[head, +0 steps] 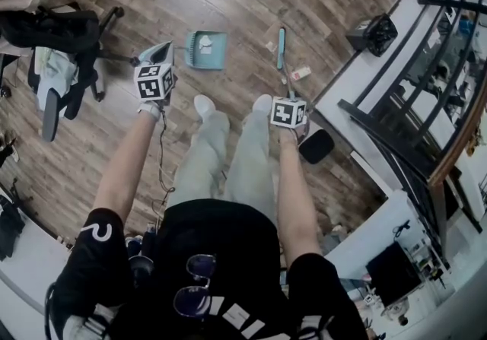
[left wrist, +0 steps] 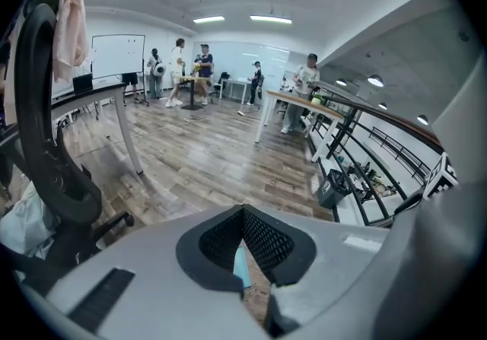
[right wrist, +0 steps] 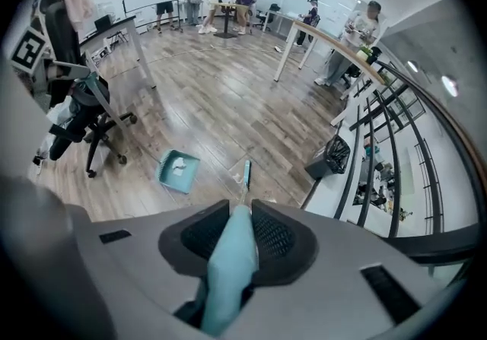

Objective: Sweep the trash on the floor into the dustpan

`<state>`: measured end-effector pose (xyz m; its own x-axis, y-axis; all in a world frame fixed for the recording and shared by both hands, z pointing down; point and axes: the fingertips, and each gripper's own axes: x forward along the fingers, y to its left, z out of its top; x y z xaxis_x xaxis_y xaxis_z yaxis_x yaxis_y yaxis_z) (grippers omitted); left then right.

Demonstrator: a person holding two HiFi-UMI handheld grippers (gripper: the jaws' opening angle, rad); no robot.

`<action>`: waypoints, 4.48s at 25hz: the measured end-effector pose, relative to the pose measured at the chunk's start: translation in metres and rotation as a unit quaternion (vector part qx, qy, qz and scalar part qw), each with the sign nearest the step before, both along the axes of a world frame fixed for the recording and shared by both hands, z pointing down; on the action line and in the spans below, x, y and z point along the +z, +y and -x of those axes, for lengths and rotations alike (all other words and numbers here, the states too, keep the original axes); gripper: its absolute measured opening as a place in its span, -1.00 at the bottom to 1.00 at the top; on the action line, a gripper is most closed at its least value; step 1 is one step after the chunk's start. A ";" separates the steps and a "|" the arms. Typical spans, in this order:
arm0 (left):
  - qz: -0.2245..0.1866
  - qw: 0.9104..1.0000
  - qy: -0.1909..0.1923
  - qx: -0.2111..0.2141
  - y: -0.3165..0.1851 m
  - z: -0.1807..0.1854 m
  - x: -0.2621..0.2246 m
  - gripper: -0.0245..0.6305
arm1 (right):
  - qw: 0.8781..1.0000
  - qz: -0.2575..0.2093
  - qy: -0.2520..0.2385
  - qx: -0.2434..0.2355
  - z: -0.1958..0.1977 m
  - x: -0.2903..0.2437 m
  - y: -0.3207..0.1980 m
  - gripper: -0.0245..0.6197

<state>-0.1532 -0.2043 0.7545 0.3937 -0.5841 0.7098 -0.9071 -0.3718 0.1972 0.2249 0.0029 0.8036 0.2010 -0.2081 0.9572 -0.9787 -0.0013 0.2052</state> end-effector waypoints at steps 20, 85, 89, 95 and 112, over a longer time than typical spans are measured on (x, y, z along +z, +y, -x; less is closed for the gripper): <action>0.005 1.000 0.010 0.007 0.000 0.000 0.002 -0.93 | 0.982 -0.032 -0.178 -0.053 0.191 -0.018 -0.019 -0.66; 0.009 0.976 0.051 0.210 0.080 -0.298 -0.009 -0.93 | 0.980 -0.029 -0.021 0.193 -0.124 -0.010 0.114 -0.66; 0.000 0.979 0.049 0.197 0.074 -0.272 -0.012 -0.93 | 0.982 -0.039 -0.047 0.180 -0.089 -0.013 0.091 -0.66; -0.005 0.991 0.037 0.125 0.047 -0.186 -0.014 -0.93 | 0.989 -0.041 -0.059 0.129 -0.036 -0.012 0.054 -0.66; -0.005 0.999 -0.003 -0.043 -0.001 0.024 -0.004 -0.93 | 0.996 -0.037 -0.065 0.042 0.070 -0.013 -0.008 -0.66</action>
<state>-0.1767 -0.2057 0.7503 0.3374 -0.6226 0.7060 -0.9371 -0.2936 0.1889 0.1548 -0.0050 0.7901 0.0967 -0.2675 0.9587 -0.9928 -0.0942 0.0739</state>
